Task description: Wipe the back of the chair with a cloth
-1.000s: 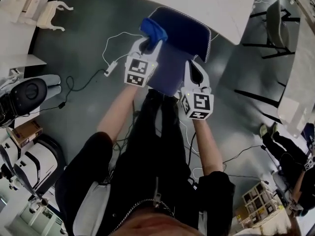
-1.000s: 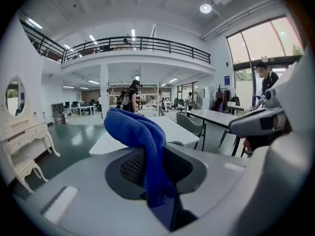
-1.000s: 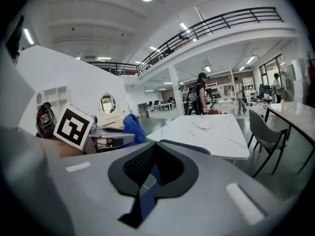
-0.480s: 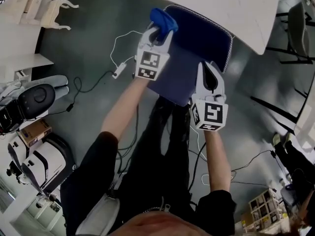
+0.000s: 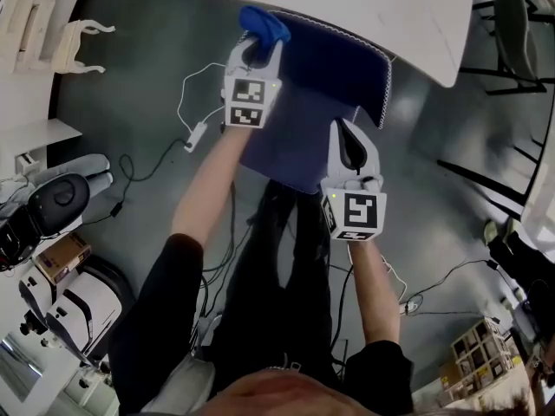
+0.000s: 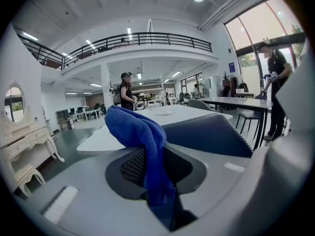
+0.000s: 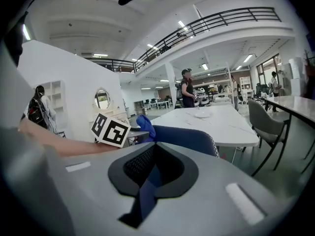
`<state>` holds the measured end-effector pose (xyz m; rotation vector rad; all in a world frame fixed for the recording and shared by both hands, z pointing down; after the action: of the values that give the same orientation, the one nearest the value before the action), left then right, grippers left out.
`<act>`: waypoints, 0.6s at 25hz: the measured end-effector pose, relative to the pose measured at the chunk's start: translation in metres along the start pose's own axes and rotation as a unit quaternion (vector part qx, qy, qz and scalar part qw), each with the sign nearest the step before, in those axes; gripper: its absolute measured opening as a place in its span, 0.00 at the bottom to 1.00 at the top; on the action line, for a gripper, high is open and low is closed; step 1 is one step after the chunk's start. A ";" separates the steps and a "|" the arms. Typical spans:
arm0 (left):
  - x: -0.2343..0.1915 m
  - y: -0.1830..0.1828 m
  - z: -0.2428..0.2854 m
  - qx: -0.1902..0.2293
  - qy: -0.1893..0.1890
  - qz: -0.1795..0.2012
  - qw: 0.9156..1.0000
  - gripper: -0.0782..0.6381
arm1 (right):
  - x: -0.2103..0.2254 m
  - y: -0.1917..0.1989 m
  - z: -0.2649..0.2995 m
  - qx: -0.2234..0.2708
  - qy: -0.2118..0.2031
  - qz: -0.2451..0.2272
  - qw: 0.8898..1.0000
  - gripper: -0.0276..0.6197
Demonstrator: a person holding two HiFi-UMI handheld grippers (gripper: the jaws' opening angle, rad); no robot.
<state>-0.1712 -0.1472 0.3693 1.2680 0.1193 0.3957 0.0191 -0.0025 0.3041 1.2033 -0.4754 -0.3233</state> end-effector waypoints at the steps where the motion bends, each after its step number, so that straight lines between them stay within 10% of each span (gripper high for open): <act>1: 0.001 0.000 0.004 0.000 0.000 0.001 1.000 0.23 | 0.002 0.004 -0.001 -0.003 0.002 0.001 1.000 0.05; 15: 0.031 -0.005 0.022 -0.001 -0.006 -0.019 1.000 0.23 | 0.023 0.014 -0.013 -0.007 0.020 0.012 1.000 0.05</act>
<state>-0.1352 -0.1569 0.3754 1.2644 0.1334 0.3554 0.0456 0.0012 0.3184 1.1870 -0.4510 -0.2815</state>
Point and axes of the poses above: the fingertips, and each gripper's own axes: z forward along the fingers, x to its right, y out of its underside, the point moved 6 cm from there along -z, backward along the fingers, and after that the axes turned 5 degrees about x, right-handed, at the moved point
